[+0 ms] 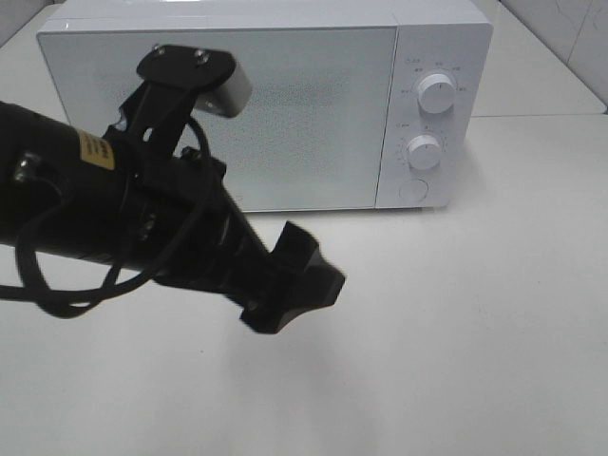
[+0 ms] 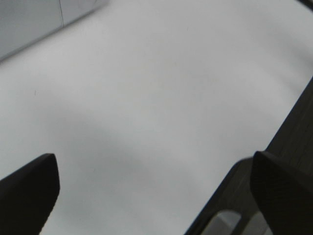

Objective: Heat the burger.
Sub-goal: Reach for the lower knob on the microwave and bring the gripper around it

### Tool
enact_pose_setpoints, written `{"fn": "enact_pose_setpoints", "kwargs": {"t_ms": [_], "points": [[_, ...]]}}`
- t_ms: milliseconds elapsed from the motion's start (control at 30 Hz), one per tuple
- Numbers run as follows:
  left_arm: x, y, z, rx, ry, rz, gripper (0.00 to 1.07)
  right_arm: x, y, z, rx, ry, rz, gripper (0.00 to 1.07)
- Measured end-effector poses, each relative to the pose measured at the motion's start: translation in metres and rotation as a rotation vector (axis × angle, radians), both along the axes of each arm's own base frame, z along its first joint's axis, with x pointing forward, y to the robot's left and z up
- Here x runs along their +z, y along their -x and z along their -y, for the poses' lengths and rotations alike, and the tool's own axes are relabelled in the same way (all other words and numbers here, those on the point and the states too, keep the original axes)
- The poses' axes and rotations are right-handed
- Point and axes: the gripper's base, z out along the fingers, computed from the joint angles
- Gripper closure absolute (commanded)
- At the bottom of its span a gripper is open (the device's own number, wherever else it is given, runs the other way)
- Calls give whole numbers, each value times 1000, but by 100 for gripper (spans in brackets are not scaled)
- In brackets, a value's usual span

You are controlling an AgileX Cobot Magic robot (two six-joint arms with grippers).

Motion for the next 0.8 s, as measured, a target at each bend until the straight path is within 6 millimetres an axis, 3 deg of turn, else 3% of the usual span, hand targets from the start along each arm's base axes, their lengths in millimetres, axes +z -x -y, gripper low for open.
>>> {"fn": "enact_pose_setpoints", "kwargs": {"t_ms": [200, 367, 433, 467, 600, 633, 700, 767, 800], "points": [[-3, -4, -23, 23, -178, -90, 4, 0, 0, 0, 0, 0, 0, 32], [2, -15, -63, 178, -339, -140, 4, 0, 0, 0, 0, 0, 0, 32], [3, -16, -69, 199, -358, -147, 4, 0, 0, 0, 0, 0, 0, 32], [6, -16, -82, 247, -390, -178, 4, 0, 0, 0, 0, 0, 0, 32], [12, -18, -102, 311, -412, -219, 4, 0, 0, 0, 0, 0, 0, 32], [18, -20, -119, 360, -397, -236, 4, 0, 0, 0, 0, 0, 0, 32], [22, -21, -127, 375, -386, -234, 4, 0, 0, 0, 0, 0, 0, 32], [32, -25, -157, 454, -354, -235, 4, 0, 0, 0, 0, 0, 0, 32], [32, -25, -157, 454, -354, -235, 4, 0, 0, 0, 0, 0, 0, 32]]}}
